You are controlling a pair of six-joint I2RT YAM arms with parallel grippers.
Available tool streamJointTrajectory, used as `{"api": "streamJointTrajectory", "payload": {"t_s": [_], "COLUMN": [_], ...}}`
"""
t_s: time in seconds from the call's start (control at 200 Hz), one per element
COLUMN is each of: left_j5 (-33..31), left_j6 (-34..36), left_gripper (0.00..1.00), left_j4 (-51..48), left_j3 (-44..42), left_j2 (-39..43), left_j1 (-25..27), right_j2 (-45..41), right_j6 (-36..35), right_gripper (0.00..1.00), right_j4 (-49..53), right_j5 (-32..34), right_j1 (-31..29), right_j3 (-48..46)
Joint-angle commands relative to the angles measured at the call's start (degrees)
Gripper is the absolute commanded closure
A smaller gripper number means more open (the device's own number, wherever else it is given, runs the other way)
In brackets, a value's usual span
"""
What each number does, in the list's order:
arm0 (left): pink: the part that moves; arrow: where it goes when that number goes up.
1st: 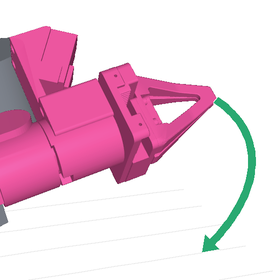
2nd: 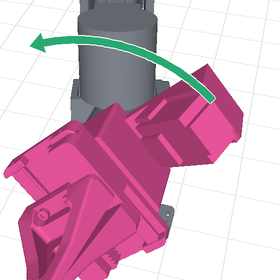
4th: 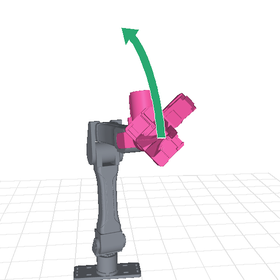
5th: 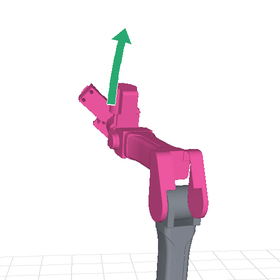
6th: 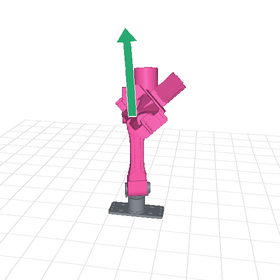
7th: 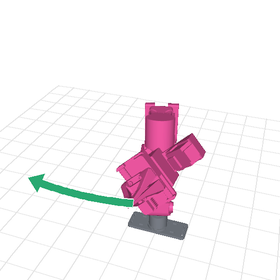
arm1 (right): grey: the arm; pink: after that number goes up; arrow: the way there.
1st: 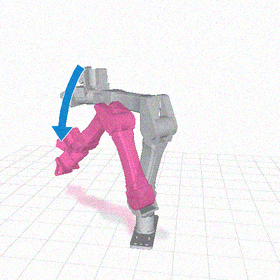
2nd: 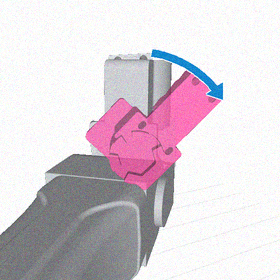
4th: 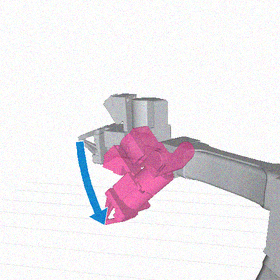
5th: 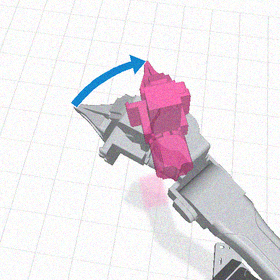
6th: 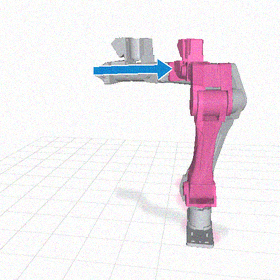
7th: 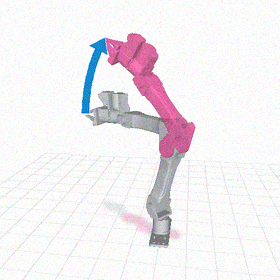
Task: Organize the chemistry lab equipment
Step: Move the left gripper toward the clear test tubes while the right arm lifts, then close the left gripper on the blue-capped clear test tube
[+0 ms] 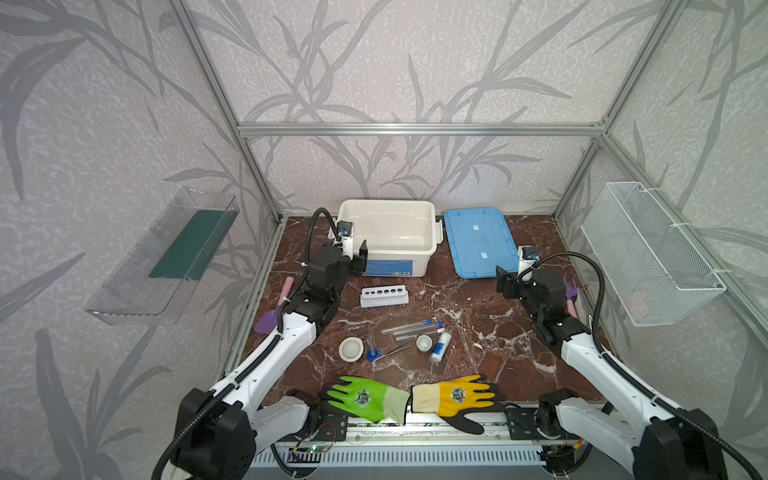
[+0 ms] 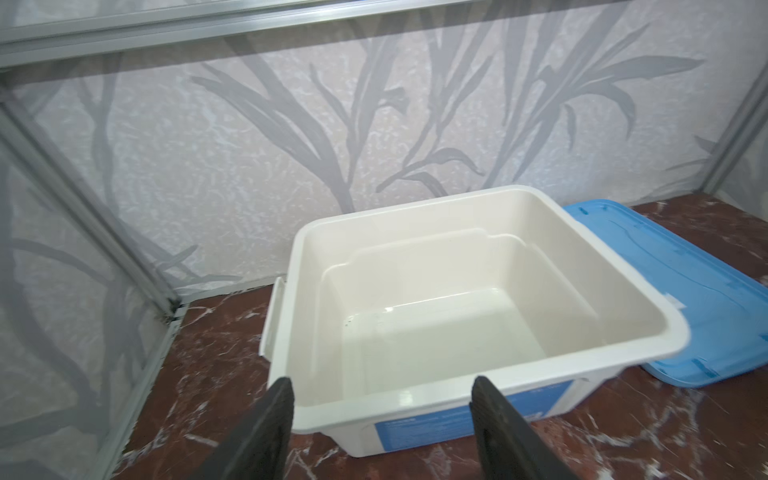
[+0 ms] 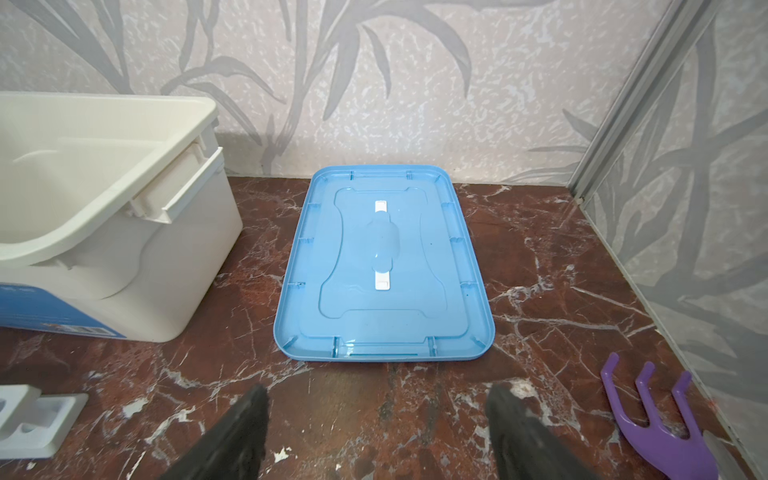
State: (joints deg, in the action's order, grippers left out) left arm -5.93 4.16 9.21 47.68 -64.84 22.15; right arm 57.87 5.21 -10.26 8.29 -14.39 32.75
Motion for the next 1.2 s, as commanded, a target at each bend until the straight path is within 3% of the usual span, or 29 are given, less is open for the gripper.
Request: {"api": "streamJointTrajectory", "payload": {"t_s": [0.0,0.2,0.35,0.515,0.75,0.91,1.195], "left_j5": [9.31,20.59,24.34,24.0,21.16,24.15,16.0], "left_j6": [3.2,6.71,10.16,12.89,15.63,14.24,15.11], "left_gripper": [0.33,0.34,0.42,0.48,0.59,0.63,0.7], "left_j4": [-13.77,-31.86,-42.18,-45.32,-46.65,-46.96,-48.05], "left_j3": [2.29,9.48,14.01,15.51,16.44,17.73,17.45], "left_j2": [1.07,-1.19,-4.81,-10.47,-19.32,-23.71,-30.14], "left_j1": [3.95,8.08,10.05,13.7,17.38,17.5,18.42], "right_j2": [-0.99,-0.59,0.2,0.76,0.93,0.73,1.96], "right_j6": [2.78,2.42,2.99,2.87,2.41,2.7,3.54], "right_gripper": [0.18,0.14,0.18,0.25,0.34,0.37,0.41], "right_j4": [6.07,7.96,9.22,8.06,7.99,7.14,7.89], "right_j5": [-3.63,-5.54,-5.2,-8.4,-7.34,-8.56,-12.66], "right_j1": [-0.55,-1.86,-1.87,-1.96,-1.95,-1.94,-2.04], "right_j3": [2.44,3.95,4.76,4.25,3.68,2.67,2.65]}}
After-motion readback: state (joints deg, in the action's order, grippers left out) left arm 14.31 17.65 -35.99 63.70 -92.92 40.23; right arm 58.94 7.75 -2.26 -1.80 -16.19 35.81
